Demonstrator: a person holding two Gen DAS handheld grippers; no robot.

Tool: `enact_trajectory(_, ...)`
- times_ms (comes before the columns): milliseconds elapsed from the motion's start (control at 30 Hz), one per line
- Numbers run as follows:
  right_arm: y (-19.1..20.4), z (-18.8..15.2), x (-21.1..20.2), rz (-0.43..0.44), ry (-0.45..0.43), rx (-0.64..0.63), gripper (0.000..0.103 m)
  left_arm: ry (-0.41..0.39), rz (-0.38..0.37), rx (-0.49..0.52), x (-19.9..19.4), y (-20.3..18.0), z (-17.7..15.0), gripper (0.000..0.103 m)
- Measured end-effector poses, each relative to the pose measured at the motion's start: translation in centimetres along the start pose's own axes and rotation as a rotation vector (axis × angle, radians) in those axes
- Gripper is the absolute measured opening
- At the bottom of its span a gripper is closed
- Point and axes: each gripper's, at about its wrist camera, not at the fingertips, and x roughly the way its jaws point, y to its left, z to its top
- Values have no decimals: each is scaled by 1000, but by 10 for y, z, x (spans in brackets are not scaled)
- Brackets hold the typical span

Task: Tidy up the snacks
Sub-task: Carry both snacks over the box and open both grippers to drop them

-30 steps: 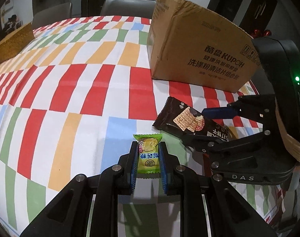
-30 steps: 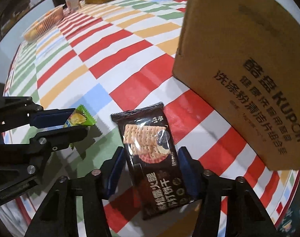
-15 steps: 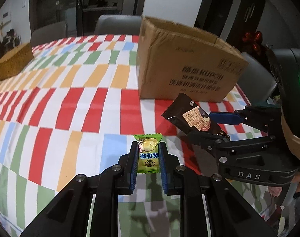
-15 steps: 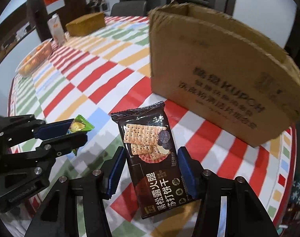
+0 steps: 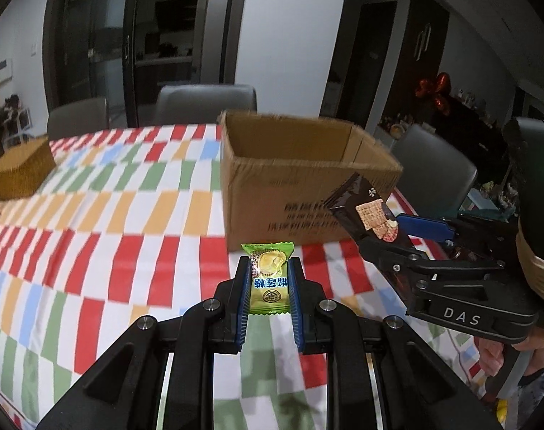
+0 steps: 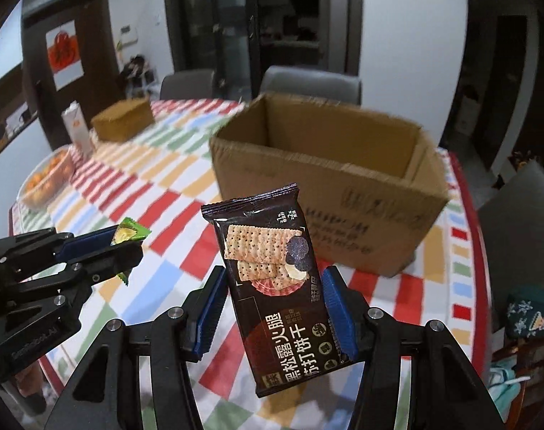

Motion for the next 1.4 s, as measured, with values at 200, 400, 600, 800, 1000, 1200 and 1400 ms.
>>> enact_trajectory(200,-12,16,-23,-42,-77,39,55,-62,-4,29,-10,-9,27,21)
enact_trajectory(400,-22,32,-35,-57,-127,68,55,-114,-3,68,-14,-15,55,21)
enact_trajectory(600,-31,49,-40,-85,-161,87,55,-146,-12,98,-10,-17,83,21)
enact_trajectory(800,-40,71,-37,-112,-184,89,55,-156,-19,103,0,-14,110,21)
enact_trajectory(1000,-49,93,-27,-126,-193,91,55,-136,-34,97,18,-12,130,21)
enact_trajectory(1200,-58,110,-9,-146,-175,73,55,-109,-31,100,42,-11,147,21)
enact_trajectory(1400,-69,124,14,-161,-140,65,55,-89,-5,111,66,-9,160,22)
